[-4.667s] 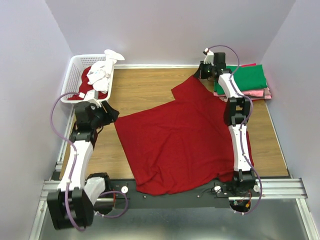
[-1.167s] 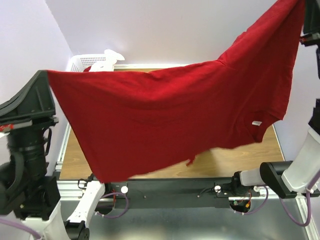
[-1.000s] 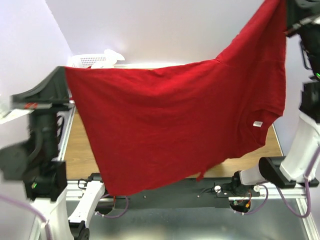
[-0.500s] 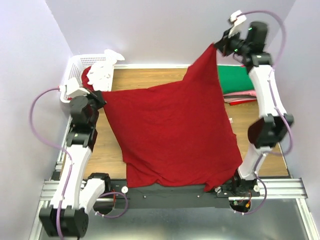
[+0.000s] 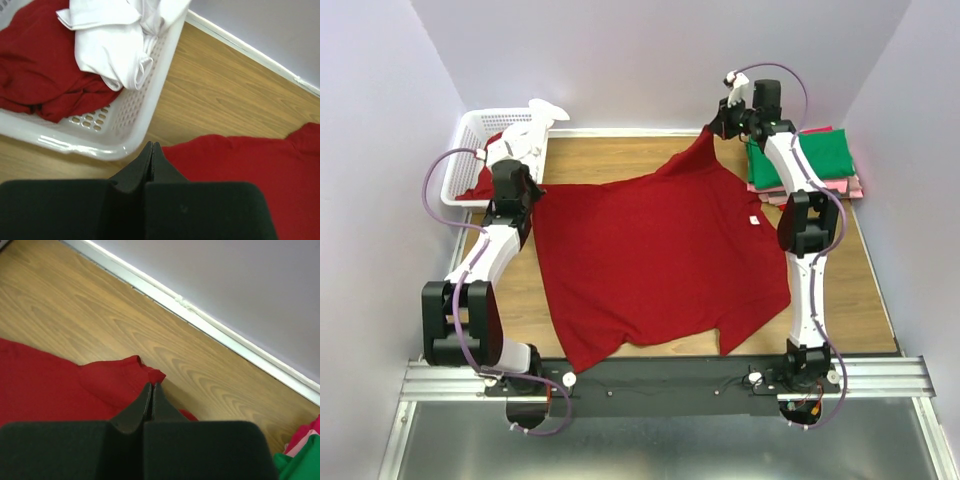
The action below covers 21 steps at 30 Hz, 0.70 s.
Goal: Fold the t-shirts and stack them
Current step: Flatten the tshirt out, then fold the tshirt
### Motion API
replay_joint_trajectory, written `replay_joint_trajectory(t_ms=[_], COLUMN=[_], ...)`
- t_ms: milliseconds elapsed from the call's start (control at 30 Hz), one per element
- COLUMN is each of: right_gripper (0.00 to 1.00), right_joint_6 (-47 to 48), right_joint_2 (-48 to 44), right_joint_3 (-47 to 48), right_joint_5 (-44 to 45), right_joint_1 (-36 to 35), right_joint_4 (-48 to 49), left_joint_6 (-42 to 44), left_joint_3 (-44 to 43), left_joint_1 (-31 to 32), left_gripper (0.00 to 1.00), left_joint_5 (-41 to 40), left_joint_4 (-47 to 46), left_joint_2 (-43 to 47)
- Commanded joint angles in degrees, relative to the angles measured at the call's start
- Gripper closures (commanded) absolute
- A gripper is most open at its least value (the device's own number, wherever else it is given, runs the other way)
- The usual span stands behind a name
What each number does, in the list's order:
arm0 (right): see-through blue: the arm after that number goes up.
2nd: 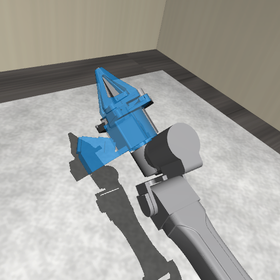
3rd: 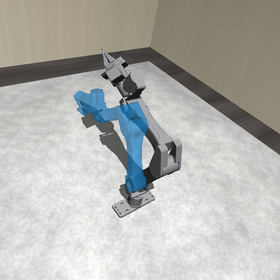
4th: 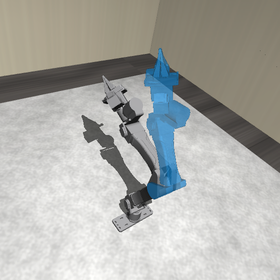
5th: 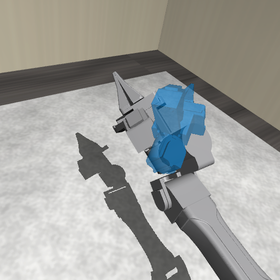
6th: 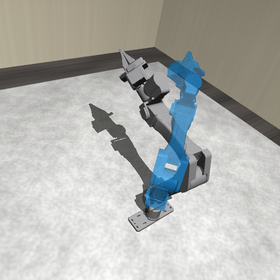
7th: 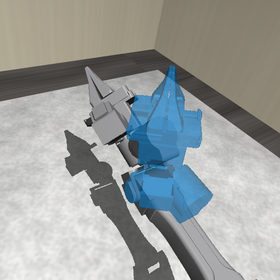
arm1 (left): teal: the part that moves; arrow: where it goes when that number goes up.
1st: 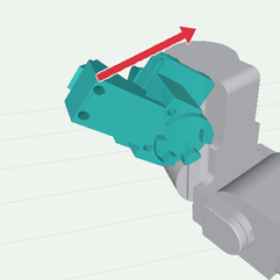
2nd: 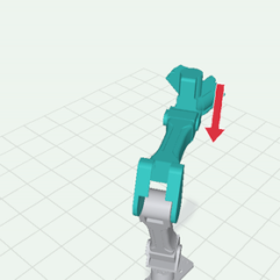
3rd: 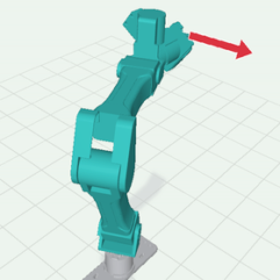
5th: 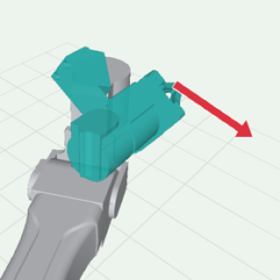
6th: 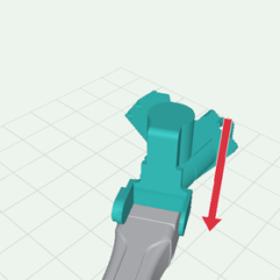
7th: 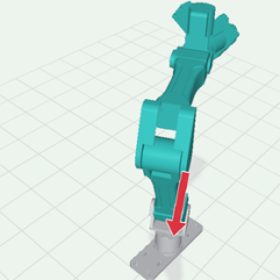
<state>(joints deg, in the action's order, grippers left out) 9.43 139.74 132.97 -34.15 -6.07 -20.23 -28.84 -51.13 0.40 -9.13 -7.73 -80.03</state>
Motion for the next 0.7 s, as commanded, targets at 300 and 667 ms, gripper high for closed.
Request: replay_joint_trajectory(t_ms=[300,667], right_gripper=[1.00,0.99], right_joint_6=[-0.21,3.31], right_joint_2=[-8.77,-25.91], right_joint_3=[-5.24,-30.91], right_joint_5=[0.93,-2.14], right_joint_1=[0.18,2.90], right_joint_4=[3.88,7.21], left_joint_6=[3.97,1.07], left_joint_3=[-3.01,5.52], left_joint_1=[-1.90,-1.99], left_gripper=[1.00,1.00], left_joint_5=[1.74,1.48], left_joint_4=[-3.44,-2.03], left_joint_2=[-1.98,5.50])
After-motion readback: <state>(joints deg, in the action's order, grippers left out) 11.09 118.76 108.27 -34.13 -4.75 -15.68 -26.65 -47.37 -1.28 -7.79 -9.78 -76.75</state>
